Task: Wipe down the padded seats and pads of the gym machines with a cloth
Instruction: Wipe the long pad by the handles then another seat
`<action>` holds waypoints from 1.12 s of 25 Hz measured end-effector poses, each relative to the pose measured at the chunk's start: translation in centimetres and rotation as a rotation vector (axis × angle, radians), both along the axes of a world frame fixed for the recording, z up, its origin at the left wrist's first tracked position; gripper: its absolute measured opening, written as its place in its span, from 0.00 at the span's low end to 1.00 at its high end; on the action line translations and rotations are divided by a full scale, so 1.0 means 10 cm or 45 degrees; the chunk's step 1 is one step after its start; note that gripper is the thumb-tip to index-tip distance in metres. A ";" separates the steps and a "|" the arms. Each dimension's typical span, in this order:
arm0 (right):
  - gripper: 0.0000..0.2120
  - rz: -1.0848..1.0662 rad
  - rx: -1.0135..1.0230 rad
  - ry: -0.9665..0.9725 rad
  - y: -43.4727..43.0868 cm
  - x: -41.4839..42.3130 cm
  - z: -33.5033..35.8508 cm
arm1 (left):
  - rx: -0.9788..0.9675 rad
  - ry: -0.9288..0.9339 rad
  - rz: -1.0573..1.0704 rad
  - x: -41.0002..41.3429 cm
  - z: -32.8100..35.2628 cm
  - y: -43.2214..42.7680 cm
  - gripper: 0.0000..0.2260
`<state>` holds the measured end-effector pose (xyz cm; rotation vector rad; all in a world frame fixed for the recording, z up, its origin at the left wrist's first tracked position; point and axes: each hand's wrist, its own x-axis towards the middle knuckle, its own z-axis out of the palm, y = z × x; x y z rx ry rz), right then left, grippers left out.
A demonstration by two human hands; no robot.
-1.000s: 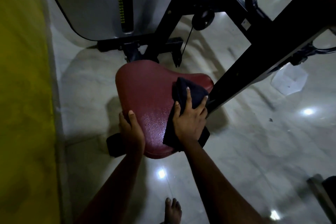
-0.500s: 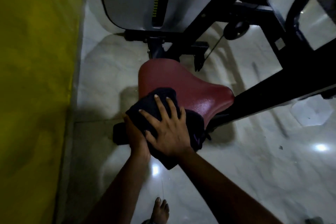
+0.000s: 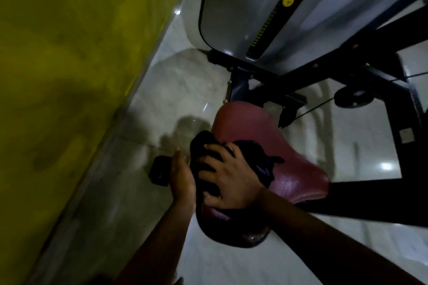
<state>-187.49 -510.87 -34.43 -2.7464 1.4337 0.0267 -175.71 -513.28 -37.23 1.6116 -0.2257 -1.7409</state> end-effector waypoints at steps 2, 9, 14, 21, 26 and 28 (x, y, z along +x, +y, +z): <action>0.20 0.053 0.006 -0.020 -0.33 -0.16 0.00 | -0.089 -0.219 -0.049 -0.12 0.03 -0.04 0.23; 0.24 -0.173 -0.022 0.012 -1.13 -0.50 -0.03 | -0.288 -0.732 -0.602 -0.55 0.24 -0.19 0.33; 0.34 -0.687 -0.006 -0.028 -1.22 -0.75 -0.04 | -0.353 -1.066 -0.756 -0.59 0.24 -0.14 0.31; 0.34 -1.279 0.225 -0.179 -0.58 -1.16 0.05 | -0.404 -1.156 -0.795 -0.59 0.28 -0.12 0.25; 0.30 -1.322 0.214 0.039 0.06 -1.44 0.22 | -0.501 -1.119 -0.805 -0.59 0.22 -0.11 0.28; 0.27 -1.411 0.174 0.087 0.26 -1.52 0.25 | -0.520 -1.124 -0.792 -0.58 0.20 -0.10 0.28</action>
